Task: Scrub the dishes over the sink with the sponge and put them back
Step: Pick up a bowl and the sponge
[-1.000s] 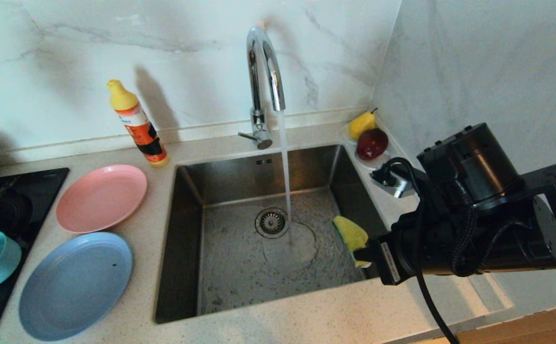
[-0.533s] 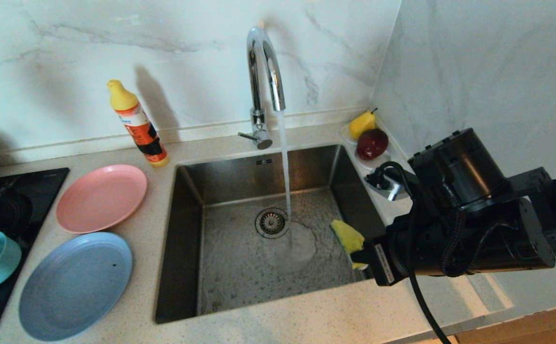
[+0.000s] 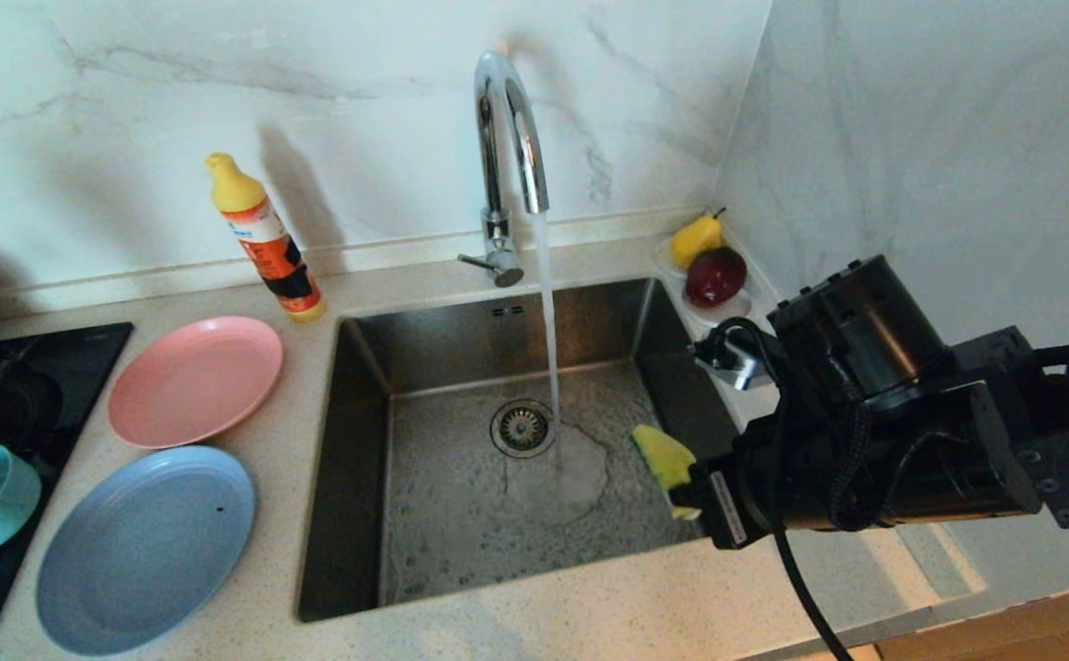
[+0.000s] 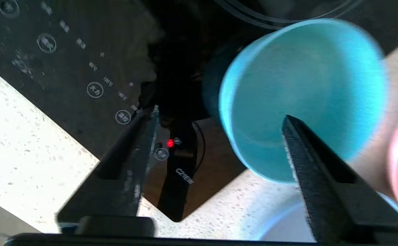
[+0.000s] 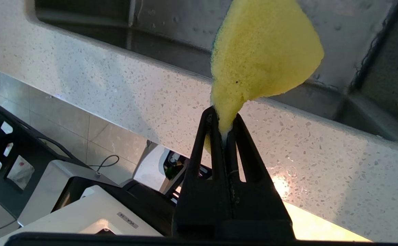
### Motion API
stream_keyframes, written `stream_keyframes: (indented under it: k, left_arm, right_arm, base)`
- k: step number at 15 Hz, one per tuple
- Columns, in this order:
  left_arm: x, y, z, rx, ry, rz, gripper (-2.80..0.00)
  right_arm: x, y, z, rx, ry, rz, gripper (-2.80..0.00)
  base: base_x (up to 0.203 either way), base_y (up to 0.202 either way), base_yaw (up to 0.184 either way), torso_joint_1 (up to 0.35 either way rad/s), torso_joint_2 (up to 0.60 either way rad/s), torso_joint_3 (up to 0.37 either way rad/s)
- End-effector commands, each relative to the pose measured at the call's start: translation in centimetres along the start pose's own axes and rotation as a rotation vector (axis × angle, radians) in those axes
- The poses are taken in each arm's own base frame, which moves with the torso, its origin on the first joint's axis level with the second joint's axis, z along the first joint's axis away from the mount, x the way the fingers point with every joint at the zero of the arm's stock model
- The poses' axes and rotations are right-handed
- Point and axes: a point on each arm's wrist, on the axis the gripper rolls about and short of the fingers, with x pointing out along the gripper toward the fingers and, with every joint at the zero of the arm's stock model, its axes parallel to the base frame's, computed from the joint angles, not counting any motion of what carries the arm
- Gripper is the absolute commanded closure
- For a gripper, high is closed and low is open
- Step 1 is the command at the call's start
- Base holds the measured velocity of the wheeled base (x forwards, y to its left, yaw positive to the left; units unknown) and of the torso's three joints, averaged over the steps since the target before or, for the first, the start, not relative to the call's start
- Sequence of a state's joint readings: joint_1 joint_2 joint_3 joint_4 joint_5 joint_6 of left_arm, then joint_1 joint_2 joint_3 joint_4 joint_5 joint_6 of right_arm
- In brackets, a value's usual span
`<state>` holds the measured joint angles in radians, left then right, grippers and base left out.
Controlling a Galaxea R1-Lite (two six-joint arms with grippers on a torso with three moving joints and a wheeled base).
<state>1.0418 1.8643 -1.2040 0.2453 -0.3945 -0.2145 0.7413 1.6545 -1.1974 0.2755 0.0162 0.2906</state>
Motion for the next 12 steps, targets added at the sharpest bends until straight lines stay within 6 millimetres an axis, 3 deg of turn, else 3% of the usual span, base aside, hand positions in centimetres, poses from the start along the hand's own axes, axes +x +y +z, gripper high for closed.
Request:
stream_keyframes:
  k: [1,9,12]
  left_arm:
    - [1.2,0.9,0.0,-0.019,0.022,0.009,-2.8]
    - [4.1,2.5,-1.1,-0.079,0.119,0.027,-2.8]
    - [4.4,2.6,-1.1,-0.084,0.126,0.029,-2.8]
  right_arm:
    - [0.1,0.2,0.1,-0.002,0.002,0.003,0.0]
    - [0.0,0.2,0.1,-0.002,0.0,0.001,0.0]
    - [-0.1,0.2,0.2,-0.002,-0.006,0.003,0.0]
  base:
    - [0.0,0.0,0.0,0.0,0.0,0.0]
    - [0.0,0.0,0.0,0.0,0.0,0.0]
    - [0.0,0.0,0.0,0.0,0.0,0.0]
